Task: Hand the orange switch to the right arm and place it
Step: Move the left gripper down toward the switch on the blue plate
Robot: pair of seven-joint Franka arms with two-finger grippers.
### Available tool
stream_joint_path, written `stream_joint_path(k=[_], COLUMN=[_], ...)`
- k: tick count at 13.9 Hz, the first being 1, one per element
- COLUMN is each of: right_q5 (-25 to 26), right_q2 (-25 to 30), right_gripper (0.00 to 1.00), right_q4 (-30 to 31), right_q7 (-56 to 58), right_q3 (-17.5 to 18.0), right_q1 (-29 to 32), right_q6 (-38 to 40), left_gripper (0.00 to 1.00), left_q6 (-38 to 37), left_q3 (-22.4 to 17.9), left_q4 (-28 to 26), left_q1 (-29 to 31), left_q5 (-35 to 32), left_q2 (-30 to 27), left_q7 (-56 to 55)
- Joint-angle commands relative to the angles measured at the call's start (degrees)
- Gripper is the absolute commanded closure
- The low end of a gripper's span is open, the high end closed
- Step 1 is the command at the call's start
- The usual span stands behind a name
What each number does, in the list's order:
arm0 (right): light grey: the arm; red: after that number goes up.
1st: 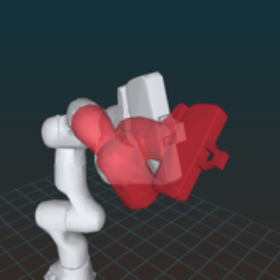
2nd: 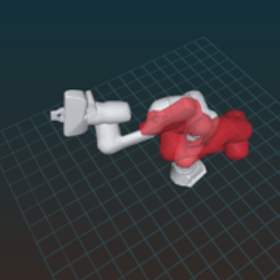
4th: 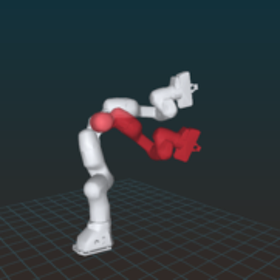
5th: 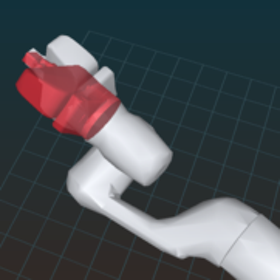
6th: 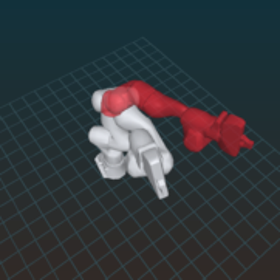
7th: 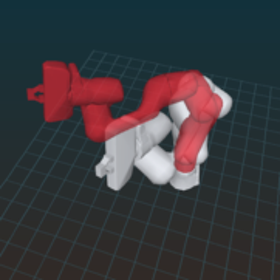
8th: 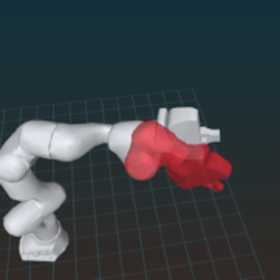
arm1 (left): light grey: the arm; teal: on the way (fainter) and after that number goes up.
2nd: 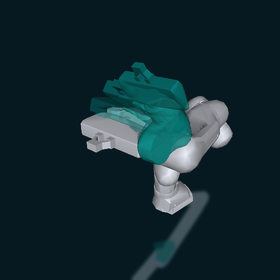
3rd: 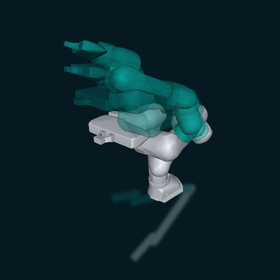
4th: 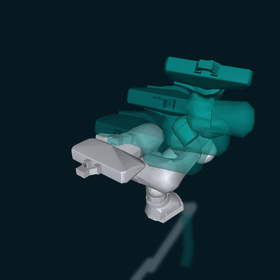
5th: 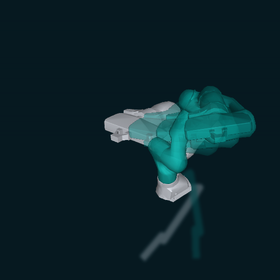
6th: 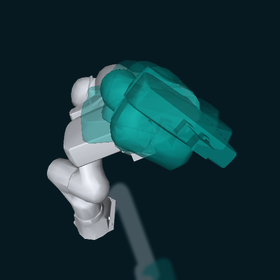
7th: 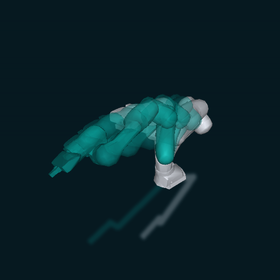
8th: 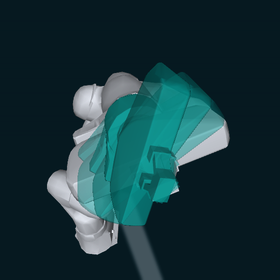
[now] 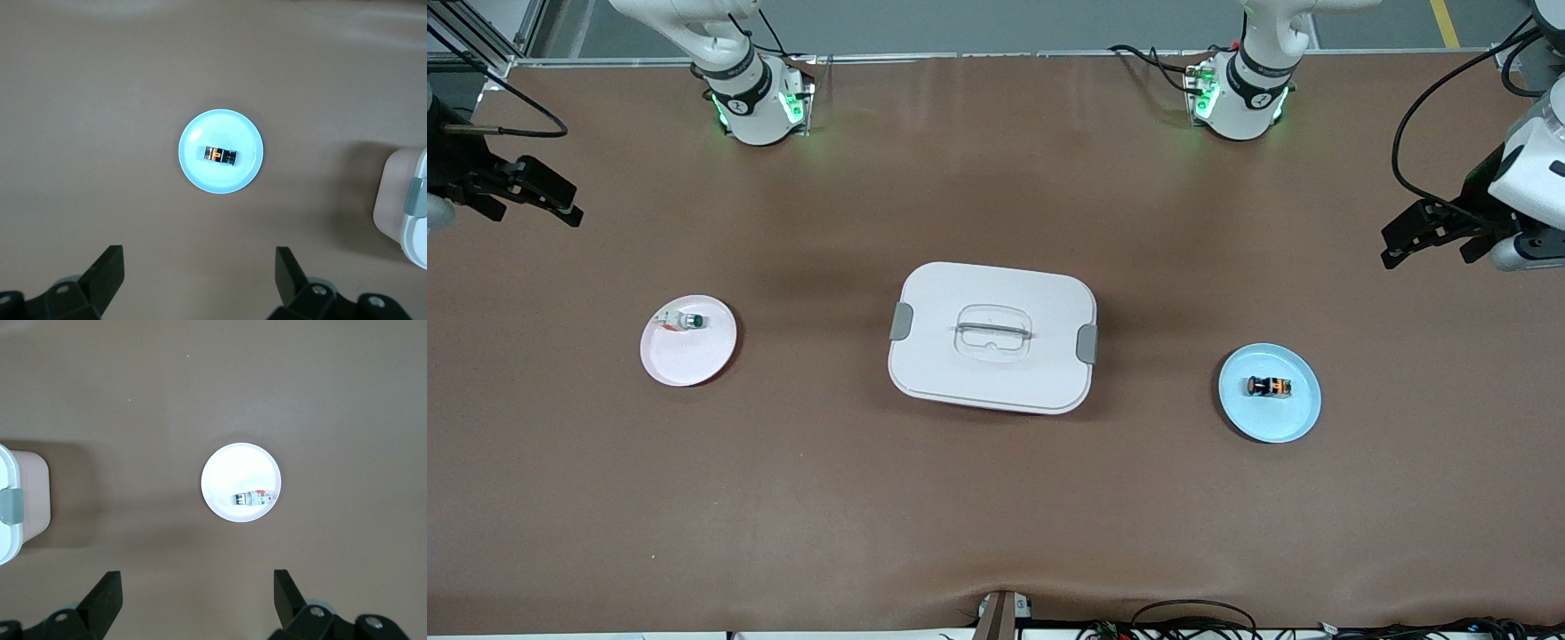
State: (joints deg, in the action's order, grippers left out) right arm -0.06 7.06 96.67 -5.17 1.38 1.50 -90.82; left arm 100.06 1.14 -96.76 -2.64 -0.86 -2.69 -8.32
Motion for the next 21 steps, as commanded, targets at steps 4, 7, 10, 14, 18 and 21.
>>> stream_joint_path(k=[4,7,10,14,18,21], right_q5=[-0.1,0.0,0.8,0.7,0.9,0.8], right_q2=[0.2,-0.5,-1.3,-1.9,-4.1,-4.9], right_gripper=[0.0,0.0,0.0,0.0,0.0,0.0], right_q4=[-1.0,-2.0,-2.3,-2.1,-2.1,-2.2], right_q7=[-0.4,-0.2,-0.7,-0.4,-0.6,-0.1], right_q3=[-0.2,-0.2,-0.2,-0.2,-0.2,-0.2], right_q1=[0.1,0.3,-0.1,0.2,0.3,0.5], right_q6=[0.6,0.6,1.6,2.5,4.8,5.9], left_gripper=[0.0,0.0,0.0,0.0,0.0,0.0], left_q6=[-1.0,-1.0,-0.2,2.4,5.0,10.0], left_q3=[-0.1,-0.5,-0.4,-0.1,-0.2,-0.1], left_q4=[1.6,2.5,2.7,2.3,1.4,-1.8], left_q1=[0.0,0.4,0.5,0.1,1.0,1.1], left_q5=[1.4,1.4,1.6,0.8,1.3,1.0], left_q2=[2.8,5.9,10.4,14.9,19.0,21.1], left_q7=[-2.7,-4.3,-3.1,1.0,9.8,10.9])
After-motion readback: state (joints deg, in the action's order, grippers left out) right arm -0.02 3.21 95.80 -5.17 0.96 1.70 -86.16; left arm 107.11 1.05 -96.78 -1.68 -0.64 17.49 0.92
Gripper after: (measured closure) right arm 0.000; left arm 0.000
